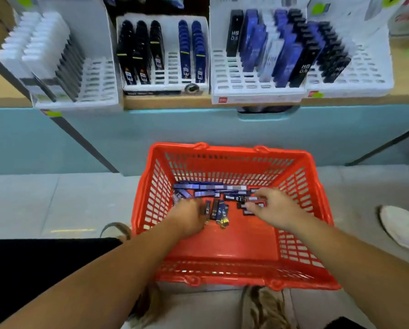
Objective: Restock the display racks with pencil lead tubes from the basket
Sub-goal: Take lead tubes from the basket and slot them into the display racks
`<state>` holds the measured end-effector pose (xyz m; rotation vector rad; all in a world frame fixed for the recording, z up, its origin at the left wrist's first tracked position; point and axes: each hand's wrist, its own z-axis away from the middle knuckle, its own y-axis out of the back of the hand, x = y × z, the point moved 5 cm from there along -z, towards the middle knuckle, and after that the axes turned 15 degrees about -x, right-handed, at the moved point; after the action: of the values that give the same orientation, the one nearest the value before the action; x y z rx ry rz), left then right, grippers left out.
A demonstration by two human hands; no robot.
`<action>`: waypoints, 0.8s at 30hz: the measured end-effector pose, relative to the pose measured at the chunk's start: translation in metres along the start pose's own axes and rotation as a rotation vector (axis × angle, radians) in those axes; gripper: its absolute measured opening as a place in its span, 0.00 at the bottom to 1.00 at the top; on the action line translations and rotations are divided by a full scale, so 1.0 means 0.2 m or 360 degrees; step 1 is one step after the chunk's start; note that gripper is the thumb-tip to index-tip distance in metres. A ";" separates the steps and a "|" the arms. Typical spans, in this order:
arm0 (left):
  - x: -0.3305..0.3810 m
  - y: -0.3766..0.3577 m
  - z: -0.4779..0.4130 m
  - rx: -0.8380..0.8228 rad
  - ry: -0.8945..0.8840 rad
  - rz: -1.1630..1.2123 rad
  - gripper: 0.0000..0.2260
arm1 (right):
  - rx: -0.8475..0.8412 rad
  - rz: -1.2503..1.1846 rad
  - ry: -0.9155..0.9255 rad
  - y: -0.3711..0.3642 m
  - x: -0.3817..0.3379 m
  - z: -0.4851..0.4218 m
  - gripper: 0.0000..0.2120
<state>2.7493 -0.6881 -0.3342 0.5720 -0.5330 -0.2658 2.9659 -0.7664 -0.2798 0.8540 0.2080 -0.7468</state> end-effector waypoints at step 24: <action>-0.35 -0.36 -0.41 -0.0227 0.0373 -0.0073 0.18 | 0.0141 0.0030 -0.0512 -0.36 0.53 -0.65 0.46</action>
<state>2.7289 -0.6844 -0.4615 0.4693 -0.2721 -0.2739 3.0097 -0.7551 -0.4560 0.8055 -0.1205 -0.8688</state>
